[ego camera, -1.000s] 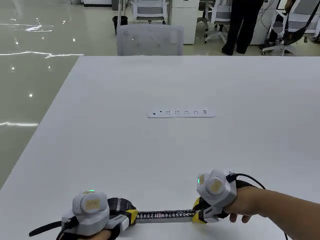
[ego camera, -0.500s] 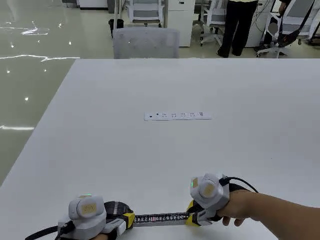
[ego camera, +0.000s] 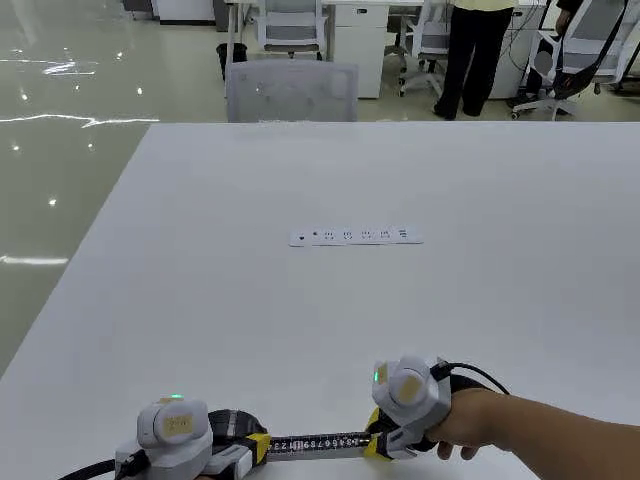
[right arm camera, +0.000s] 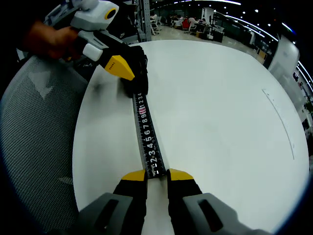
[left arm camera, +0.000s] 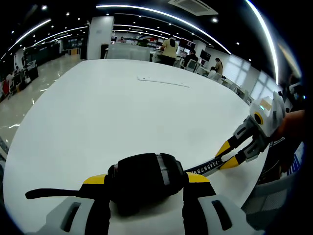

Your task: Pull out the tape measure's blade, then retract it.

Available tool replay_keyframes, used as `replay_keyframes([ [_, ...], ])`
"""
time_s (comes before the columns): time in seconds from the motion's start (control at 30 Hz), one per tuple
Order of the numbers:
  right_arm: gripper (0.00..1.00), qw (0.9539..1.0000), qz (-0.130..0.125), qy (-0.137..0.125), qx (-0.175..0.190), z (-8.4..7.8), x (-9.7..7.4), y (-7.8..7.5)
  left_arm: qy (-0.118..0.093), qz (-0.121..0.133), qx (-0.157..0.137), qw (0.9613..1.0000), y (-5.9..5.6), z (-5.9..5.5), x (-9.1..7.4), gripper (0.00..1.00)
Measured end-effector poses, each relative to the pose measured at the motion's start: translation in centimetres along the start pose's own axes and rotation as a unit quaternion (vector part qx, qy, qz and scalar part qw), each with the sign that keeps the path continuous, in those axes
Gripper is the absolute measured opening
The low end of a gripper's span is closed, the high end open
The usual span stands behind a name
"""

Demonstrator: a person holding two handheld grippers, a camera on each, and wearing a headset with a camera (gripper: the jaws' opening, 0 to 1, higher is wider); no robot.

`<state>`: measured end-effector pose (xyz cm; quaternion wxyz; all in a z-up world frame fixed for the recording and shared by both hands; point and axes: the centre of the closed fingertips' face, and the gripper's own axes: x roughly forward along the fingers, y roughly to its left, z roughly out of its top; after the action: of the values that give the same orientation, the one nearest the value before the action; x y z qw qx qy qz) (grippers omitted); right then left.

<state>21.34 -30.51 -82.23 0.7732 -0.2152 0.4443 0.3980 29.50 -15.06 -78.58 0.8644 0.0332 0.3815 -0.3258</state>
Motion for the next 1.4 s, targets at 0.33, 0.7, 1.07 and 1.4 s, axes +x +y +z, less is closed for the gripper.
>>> replay_keyframes([
  [0.33, 0.14, 0.9996, 0.002, -0.019, 0.018, 0.8, 0.4, 0.1, 0.001, -0.002, -0.002, 1.0, 0.1, -0.1, 0.0, 0.56],
  [0.7, 0.14, 0.9996, 0.005, -0.023, 0.015, 1.6, 1.1, 0.3, 0.001, -0.002, -0.006, 1.0, 0.1, 0.0, 0.0, 0.56],
  [1.07, 0.14, 0.9994, 0.007, -0.027, 0.018, 2.0, 1.2, 0.4, 0.002, -0.003, -0.01, 0.9999, 0.1, 0.1, 0.1, 0.56],
  [1.4, 0.14, 0.9992, 0.01, -0.032, 0.023, 2.6, 1.4, 0.6, 0.002, -0.006, -0.012, 0.9999, 0.1, 0.1, -0.1, 0.56],
])
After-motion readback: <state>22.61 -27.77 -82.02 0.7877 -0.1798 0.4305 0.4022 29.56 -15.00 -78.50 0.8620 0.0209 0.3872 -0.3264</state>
